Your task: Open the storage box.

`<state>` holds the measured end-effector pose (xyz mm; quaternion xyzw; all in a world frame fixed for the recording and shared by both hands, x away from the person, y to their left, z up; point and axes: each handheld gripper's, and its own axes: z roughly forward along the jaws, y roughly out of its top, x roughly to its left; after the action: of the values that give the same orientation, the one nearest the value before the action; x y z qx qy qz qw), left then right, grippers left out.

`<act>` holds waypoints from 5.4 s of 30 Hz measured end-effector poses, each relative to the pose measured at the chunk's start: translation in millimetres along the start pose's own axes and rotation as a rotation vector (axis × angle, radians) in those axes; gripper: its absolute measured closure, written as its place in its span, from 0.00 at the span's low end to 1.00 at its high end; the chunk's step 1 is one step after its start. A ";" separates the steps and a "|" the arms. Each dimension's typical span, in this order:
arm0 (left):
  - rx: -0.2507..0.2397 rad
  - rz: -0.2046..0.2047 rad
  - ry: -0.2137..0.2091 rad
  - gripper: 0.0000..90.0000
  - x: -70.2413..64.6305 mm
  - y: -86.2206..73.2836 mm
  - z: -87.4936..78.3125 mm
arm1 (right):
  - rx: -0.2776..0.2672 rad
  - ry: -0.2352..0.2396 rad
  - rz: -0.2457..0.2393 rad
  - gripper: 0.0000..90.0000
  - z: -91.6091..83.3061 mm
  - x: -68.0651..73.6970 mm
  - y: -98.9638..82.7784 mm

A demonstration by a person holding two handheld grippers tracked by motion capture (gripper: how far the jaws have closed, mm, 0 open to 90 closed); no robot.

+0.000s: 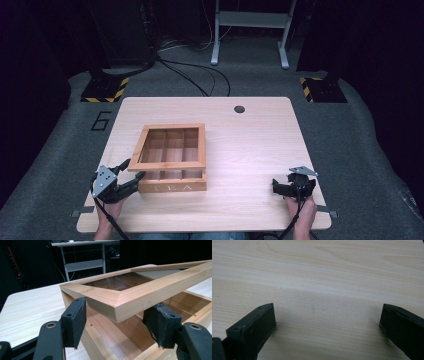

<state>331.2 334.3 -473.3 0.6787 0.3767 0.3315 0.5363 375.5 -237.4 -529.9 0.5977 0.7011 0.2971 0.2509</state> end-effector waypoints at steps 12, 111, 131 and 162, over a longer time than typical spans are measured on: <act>-0.027 -0.012 0.035 0.45 4.5 20.3 5.9 | 0.000 0.000 0.000 0.00 0.0 0.0 0.0; 0.077 -0.055 0.040 0.69 68.3 143.8 58.5 | 0.000 0.000 0.000 0.00 0.0 0.0 0.0; 0.079 -0.052 0.038 0.69 68.5 144.1 58.6 | 0.000 0.000 0.000 0.00 0.0 0.0 0.0; 0.081 -0.049 0.042 0.69 67.5 144.0 57.9 | 0.000 0.001 0.000 0.00 0.0 0.0 0.0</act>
<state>436.6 344.9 -341.4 0.6833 0.4175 0.3166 0.5084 375.6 -237.4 -529.9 0.5975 0.7011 0.2975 0.2509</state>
